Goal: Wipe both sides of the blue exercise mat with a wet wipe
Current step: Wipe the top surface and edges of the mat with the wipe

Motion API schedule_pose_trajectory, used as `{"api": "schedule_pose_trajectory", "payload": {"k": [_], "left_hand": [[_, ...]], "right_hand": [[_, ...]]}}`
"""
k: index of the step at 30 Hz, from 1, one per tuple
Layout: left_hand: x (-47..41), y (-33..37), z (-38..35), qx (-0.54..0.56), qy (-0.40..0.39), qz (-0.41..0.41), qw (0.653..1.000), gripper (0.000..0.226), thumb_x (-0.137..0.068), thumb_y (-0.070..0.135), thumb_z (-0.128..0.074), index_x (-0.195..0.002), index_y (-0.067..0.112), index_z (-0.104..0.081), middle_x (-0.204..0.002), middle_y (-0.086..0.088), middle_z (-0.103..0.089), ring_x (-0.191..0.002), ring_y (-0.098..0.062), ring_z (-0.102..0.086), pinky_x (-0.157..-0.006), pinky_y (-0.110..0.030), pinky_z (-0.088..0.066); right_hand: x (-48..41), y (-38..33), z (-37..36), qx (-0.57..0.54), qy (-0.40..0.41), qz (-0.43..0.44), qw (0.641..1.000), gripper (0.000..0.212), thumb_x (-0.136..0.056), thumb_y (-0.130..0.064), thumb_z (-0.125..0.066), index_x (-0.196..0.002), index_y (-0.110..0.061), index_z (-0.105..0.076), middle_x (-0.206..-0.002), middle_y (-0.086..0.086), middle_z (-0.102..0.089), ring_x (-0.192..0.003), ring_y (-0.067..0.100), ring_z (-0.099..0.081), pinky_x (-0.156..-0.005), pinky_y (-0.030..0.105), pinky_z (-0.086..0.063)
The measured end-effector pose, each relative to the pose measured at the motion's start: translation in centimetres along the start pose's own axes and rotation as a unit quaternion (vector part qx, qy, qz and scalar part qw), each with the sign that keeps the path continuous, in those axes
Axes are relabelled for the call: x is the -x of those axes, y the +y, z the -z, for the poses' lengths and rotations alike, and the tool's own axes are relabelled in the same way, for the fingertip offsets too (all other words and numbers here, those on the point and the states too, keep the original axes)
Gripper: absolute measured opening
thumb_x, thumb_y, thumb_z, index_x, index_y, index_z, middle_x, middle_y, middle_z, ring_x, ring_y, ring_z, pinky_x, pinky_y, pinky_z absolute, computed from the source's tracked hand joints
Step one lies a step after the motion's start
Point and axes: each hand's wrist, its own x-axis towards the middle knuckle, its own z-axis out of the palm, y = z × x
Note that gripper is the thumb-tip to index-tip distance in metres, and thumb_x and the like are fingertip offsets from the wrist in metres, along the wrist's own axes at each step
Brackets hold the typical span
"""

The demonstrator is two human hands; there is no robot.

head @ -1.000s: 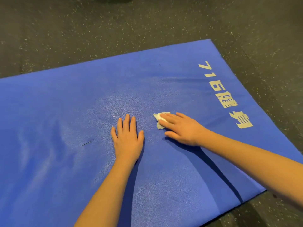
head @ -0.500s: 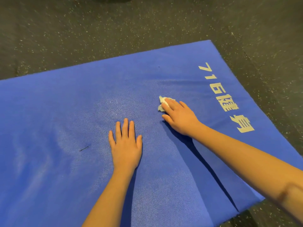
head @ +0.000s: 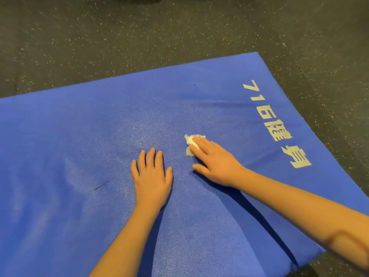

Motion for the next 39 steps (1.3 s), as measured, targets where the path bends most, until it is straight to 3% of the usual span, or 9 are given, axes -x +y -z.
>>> {"api": "schedule_pose_trajectory", "payload": {"k": [3,9,14,19,25,29,31,36,39], "left_hand": [[-2.5,-0.9,0.2,0.005,0.007,-0.003,1.000,0.064,-0.088,0.043,-0.031,-0.136,0.006,-0.051,-0.145,-0.013,-0.046,-0.138,-0.036,-0.037,-0.110,-0.058,-0.025],[-3.4,-1.7,-0.8,-0.028,-0.014,0.006,1.000,0.067,-0.094,0.048,-0.019,-0.148,0.012,-0.038,-0.156,-0.007,-0.032,-0.146,-0.030,-0.023,-0.116,-0.053,-0.014],[-3.5,-1.7,-0.9,-0.039,-0.003,0.006,0.999,0.065,-0.094,0.047,-0.023,-0.147,0.013,-0.041,-0.155,-0.007,-0.035,-0.145,-0.029,-0.026,-0.115,-0.052,-0.015],[-3.6,-1.6,-0.9,-0.036,0.010,0.006,0.999,0.063,-0.093,0.045,-0.027,-0.143,0.010,-0.046,-0.151,-0.009,-0.041,-0.142,-0.032,-0.032,-0.113,-0.053,-0.017],[-5.6,-2.0,-0.4,-0.022,0.036,-0.007,0.999,0.059,-0.088,0.041,-0.036,-0.129,0.005,-0.057,-0.137,-0.014,-0.054,-0.130,-0.035,-0.043,-0.107,-0.055,-0.029],[-7.0,-2.0,-0.5,-0.036,0.026,0.003,0.999,0.065,-0.091,0.044,-0.031,-0.141,0.006,-0.046,-0.149,-0.012,-0.042,-0.140,-0.034,-0.033,-0.113,-0.053,-0.019],[-7.0,-1.8,-0.7,-0.044,0.030,0.002,0.999,0.065,-0.092,0.044,-0.029,-0.143,0.006,-0.045,-0.151,-0.011,-0.040,-0.141,-0.033,-0.031,-0.114,-0.052,-0.018],[-6.9,-1.8,-0.5,-0.032,0.044,0.000,0.998,0.064,-0.090,0.043,-0.033,-0.139,0.005,-0.049,-0.147,-0.012,-0.045,-0.139,-0.034,-0.035,-0.112,-0.051,-0.018],[-7.8,-1.9,-0.3,-0.016,0.065,-0.006,0.998,0.059,-0.087,0.041,-0.037,-0.127,0.004,-0.059,-0.135,-0.014,-0.056,-0.128,-0.038,-0.046,-0.107,-0.050,-0.023]], "right_hand": [[0.8,0.7,0.5,0.023,-0.025,0.027,0.999,0.067,-0.092,-0.053,-0.017,-0.148,-0.017,-0.029,-0.158,0.002,-0.019,-0.144,0.021,-0.020,-0.112,0.039,-0.022],[-2.7,2.2,1.7,0.015,0.029,-0.136,0.990,0.075,-0.087,-0.057,-0.010,-0.149,-0.017,-0.023,-0.157,0.003,-0.017,-0.143,0.024,-0.018,-0.110,0.041,-0.020],[-2.0,1.3,1.7,0.050,-0.024,0.013,0.998,0.075,-0.087,-0.057,-0.014,-0.148,-0.016,-0.028,-0.157,0.005,-0.019,-0.144,0.022,-0.019,-0.114,0.043,-0.017],[-4.7,3.8,2.9,0.045,0.016,-0.137,0.989,0.070,-0.093,-0.055,-0.017,-0.150,-0.016,-0.019,-0.158,0.004,-0.015,-0.144,0.022,-0.015,-0.114,0.042,-0.014],[-4.3,2.1,2.2,0.055,-0.034,0.048,0.997,0.073,-0.089,-0.057,-0.015,-0.150,-0.018,-0.023,-0.158,0.004,-0.015,-0.144,0.022,-0.016,-0.112,0.037,-0.019],[-6.2,4.1,3.2,0.062,0.005,-0.064,0.996,0.074,-0.088,-0.056,-0.008,-0.152,-0.019,-0.016,-0.159,0.001,-0.012,-0.145,0.019,-0.013,-0.115,0.041,-0.016],[-7.3,4.1,3.3,0.050,0.021,-0.111,0.992,0.067,-0.095,-0.053,-0.023,-0.150,-0.014,-0.018,-0.158,0.005,-0.014,-0.144,0.024,-0.014,-0.114,0.041,-0.019],[-7.1,2.6,3.0,0.065,-0.008,0.032,0.997,0.074,-0.092,-0.055,-0.024,-0.151,-0.013,-0.015,-0.157,0.005,-0.018,-0.143,0.023,-0.019,-0.113,0.036,-0.021],[-8.9,4.7,4.0,0.082,0.023,-0.031,0.996,0.074,-0.088,-0.055,-0.014,-0.152,-0.018,-0.017,-0.156,0.001,-0.025,-0.142,0.020,-0.022,-0.113,0.043,-0.022]]}}
